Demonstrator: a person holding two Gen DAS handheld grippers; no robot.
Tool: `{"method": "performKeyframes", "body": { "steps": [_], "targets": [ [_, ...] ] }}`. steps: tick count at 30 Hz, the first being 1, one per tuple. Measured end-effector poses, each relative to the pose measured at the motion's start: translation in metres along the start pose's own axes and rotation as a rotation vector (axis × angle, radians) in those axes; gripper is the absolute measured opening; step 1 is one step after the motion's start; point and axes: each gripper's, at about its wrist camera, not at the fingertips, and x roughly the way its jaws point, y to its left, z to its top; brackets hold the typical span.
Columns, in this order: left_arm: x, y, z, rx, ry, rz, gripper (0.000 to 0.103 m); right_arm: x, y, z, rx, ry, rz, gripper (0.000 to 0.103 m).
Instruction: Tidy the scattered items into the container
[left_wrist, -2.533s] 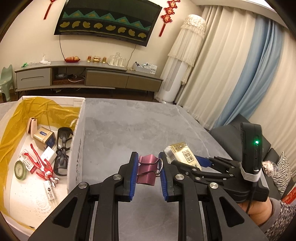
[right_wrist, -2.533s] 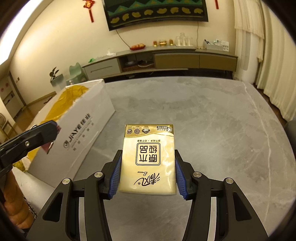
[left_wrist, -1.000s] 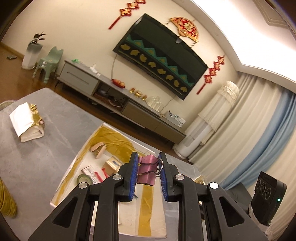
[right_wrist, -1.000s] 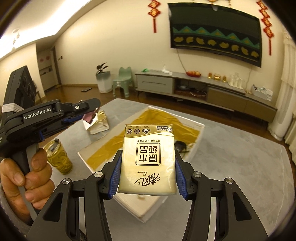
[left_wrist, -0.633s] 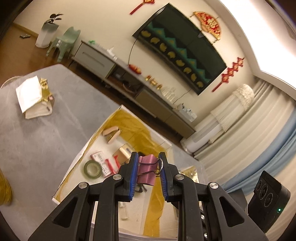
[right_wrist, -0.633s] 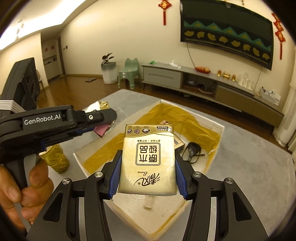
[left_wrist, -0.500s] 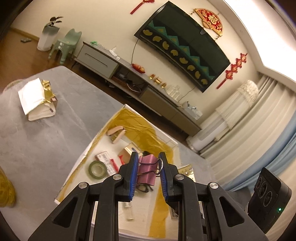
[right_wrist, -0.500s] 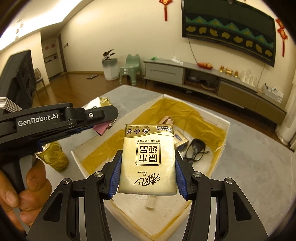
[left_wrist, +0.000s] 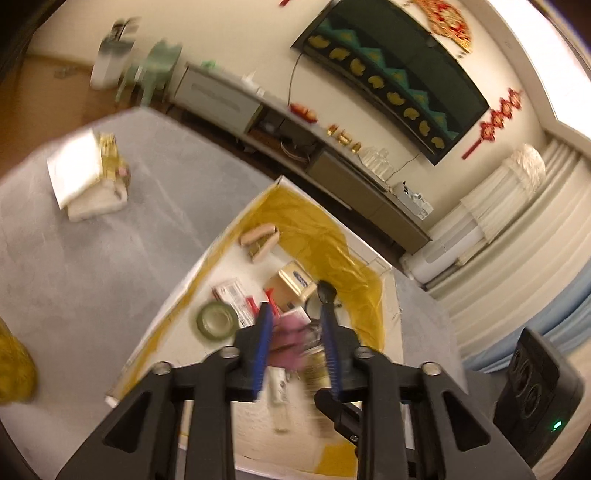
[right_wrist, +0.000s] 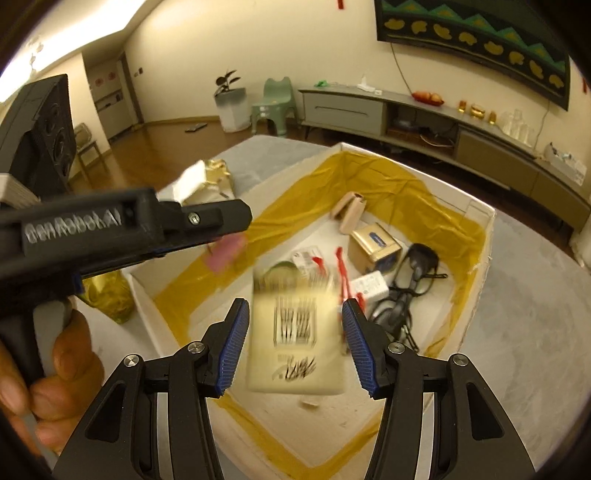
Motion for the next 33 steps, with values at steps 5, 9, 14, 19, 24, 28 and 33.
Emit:
{"method": "performKeyframes", "body": {
  "steps": [5,9,14,19,24,28,33],
  "targets": [
    [-0.009,0.004,0.001,-0.026,-0.033,-0.013,0.040,-0.011,-0.014,-0.006,0.048,-0.018,0.013,0.057],
    [-0.016,0.004,0.003,-0.032,-0.055,-0.015,0.040,-0.029,-0.026,-0.017,0.095,-0.041,0.028,0.057],
    [-0.026,0.006,0.007,-0.040,-0.099,-0.002,0.040,-0.047,-0.030,-0.033,0.106,-0.054,0.023,0.057],
    [-0.035,0.010,0.011,-0.051,-0.151,0.040,0.040,-0.057,-0.031,-0.041,0.103,-0.060,0.020,0.057],
    [-0.037,0.010,0.011,-0.037,-0.160,0.045,0.040,-0.068,-0.027,-0.044,0.081,-0.073,0.007,0.057],
    [-0.032,-0.005,0.003,0.027,-0.142,0.052,0.040,-0.075,-0.019,-0.047,0.033,-0.071,-0.009,0.057],
    [-0.028,-0.030,-0.021,0.146,-0.128,0.093,0.040,-0.083,-0.012,-0.053,-0.050,-0.055,-0.075,0.057]
  ]
}}
